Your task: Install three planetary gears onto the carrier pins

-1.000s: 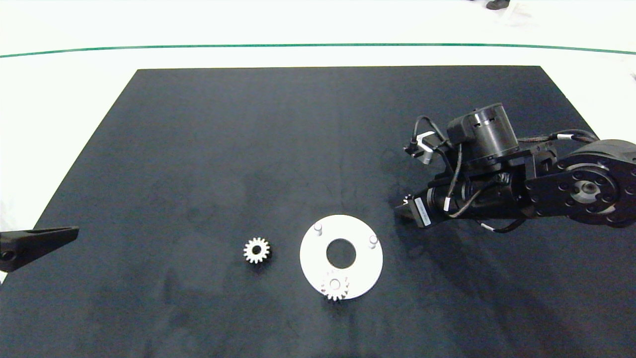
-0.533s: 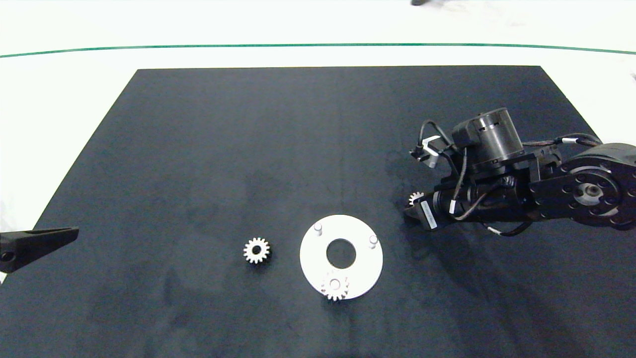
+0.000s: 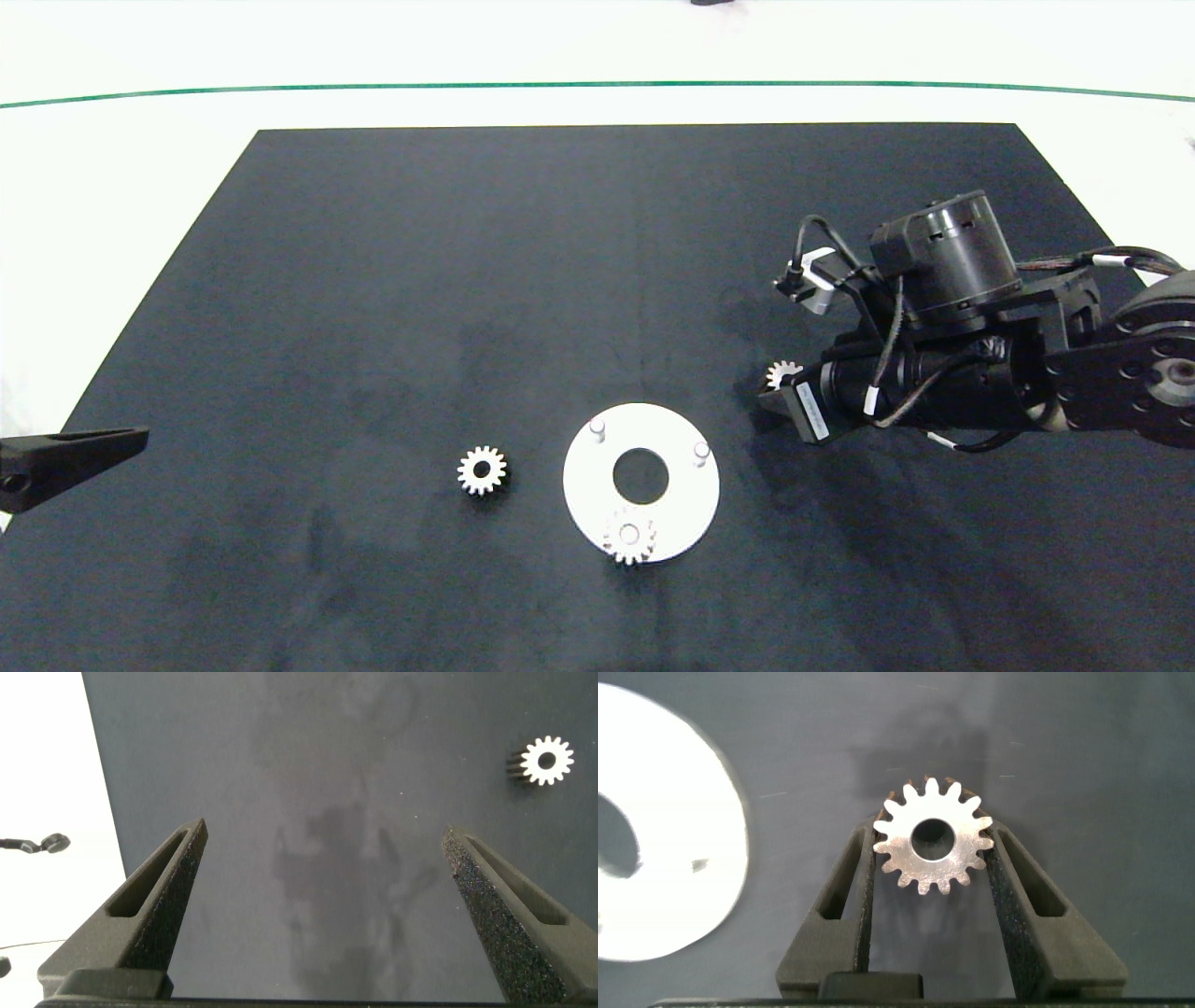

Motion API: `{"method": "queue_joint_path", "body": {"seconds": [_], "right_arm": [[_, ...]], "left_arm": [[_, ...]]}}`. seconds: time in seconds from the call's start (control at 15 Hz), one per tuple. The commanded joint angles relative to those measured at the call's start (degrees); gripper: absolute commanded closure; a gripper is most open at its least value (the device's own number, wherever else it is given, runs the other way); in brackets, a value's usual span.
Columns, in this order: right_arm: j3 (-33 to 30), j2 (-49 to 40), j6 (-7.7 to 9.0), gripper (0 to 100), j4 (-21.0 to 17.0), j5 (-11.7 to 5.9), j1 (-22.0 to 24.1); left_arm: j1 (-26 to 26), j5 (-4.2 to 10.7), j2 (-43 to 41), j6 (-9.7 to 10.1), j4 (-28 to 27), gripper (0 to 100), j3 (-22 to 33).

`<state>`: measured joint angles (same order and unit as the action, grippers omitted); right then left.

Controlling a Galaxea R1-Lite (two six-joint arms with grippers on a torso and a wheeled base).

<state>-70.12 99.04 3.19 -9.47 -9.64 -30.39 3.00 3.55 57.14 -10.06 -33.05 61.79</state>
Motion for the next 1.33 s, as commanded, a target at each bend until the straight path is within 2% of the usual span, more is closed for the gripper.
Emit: {"method": "queue_joint_path", "body": {"seconds": [0.07, 0.13, 0.2, 0.27, 0.4, 0.53, 0.8, 1.33], "right_arm": [[1.48, -5.26, -0.29, 72, -0.64, -0.46, -5.73], [2.62, -5.87, -0.29, 72, -0.72, -1.26, -9.34], [3.41, -5.43, -0.38, 72, -0.64, -2.66, -11.27], [4.03, -5.17, -0.47, 72, -0.46, -3.28, -12.59], [4.03, -2.88, -1.79, 72, -0.20, -3.63, -14.35], [3.85, -0.25, -1.96, 72, 1.39, -4.86, -14.61], [3.41, 2.74, -1.88, 72, 4.55, -4.95, -14.61], [2.80, 2.83, -1.96, 72, 4.46, -4.95, -14.61]], "left_arm": [[-0.01, 0.06, 0.08, -0.05, -0.17, 0, -0.01], [0.08, 0.06, 0.08, -0.05, -0.17, 0, -0.01], [0.08, 0.06, 0.08, -0.05, -0.17, 0, -0.01], [0.08, 0.06, -0.01, -0.05, -0.17, 0, -0.09], [0.08, 0.06, -0.01, -0.05, -0.17, 0, -0.09], [0.08, 0.06, 0.08, -0.05, -0.17, 0, -0.01], [0.08, 0.06, 0.08, -0.05, -0.17, 0, -0.09], [0.17, 0.06, -0.01, -0.05, -0.17, 0, -0.09]]}}
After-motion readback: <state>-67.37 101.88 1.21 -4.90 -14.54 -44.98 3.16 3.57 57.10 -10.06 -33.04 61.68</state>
